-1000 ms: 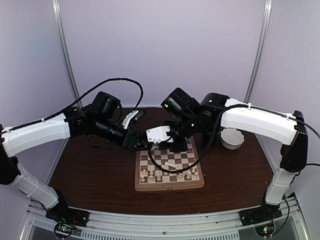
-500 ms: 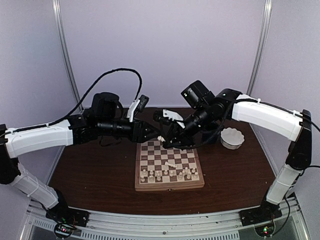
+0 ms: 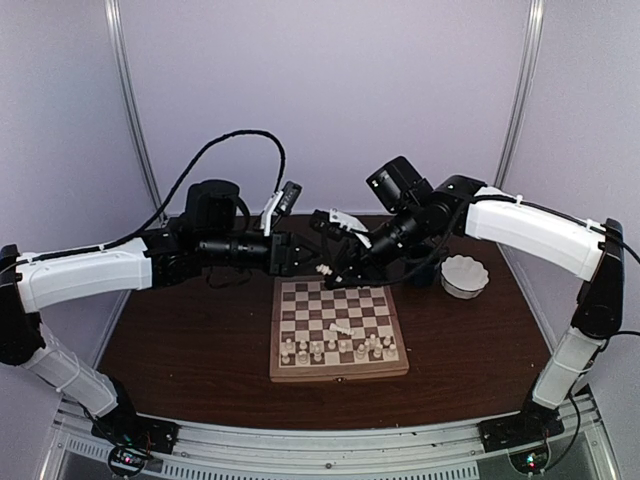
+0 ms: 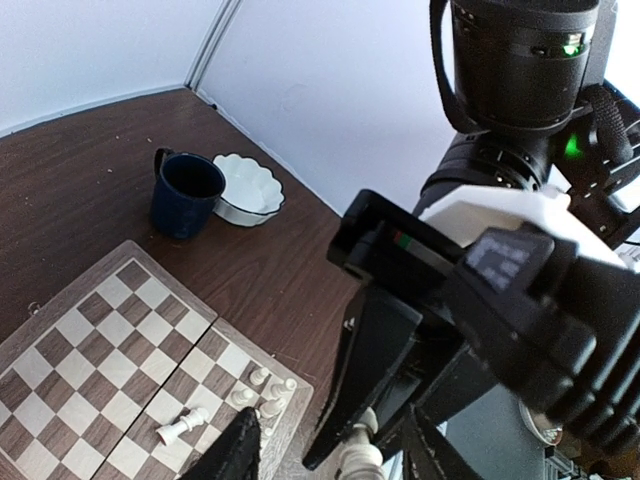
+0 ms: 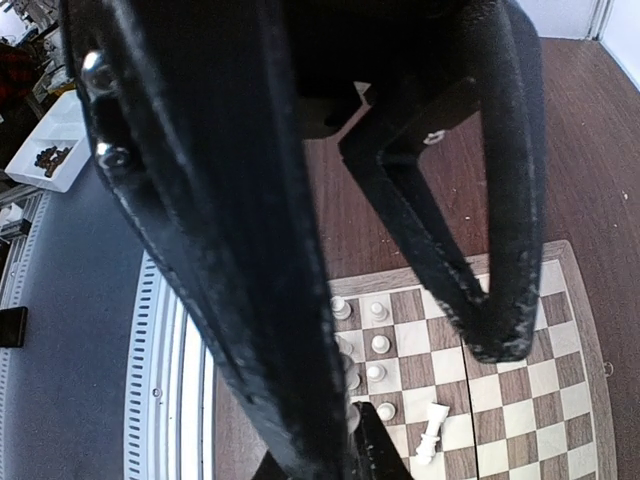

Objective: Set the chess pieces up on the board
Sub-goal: Pass from the right arm to the left, then place the king at e1.

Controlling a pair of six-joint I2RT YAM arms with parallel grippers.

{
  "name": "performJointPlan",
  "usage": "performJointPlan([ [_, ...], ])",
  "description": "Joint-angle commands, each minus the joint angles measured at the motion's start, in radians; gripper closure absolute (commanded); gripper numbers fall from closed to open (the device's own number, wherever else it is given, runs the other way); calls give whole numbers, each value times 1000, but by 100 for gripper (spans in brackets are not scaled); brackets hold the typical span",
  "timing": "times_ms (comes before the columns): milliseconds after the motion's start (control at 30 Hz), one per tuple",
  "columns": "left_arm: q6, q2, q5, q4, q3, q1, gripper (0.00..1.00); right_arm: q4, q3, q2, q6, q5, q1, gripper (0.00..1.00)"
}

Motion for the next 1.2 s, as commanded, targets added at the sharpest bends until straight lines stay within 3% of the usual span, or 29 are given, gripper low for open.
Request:
performJointPlan([
  [0, -41, -14, 44, 44, 12, -3, 55, 39, -2, -12, 25, -14, -18, 89],
  [467, -53, 45, 70, 4, 50, -4, 80, 48, 1, -13, 43, -30, -31, 88],
  [600, -19, 44, 49, -26, 67, -4, 87, 28, -8, -25, 24, -10, -36, 80],
  [800, 99, 46, -1, -217, 130, -8, 91, -38, -108, -151, -74, -6, -144, 56],
  [933, 208, 78, -66, -360, 183, -38, 92, -76, -227, -248, -114, -44, -259, 51],
  [1167, 421, 243, -273, -670, 353, -194, 93, 125, -520, -451, -78, -2, -458, 44],
])
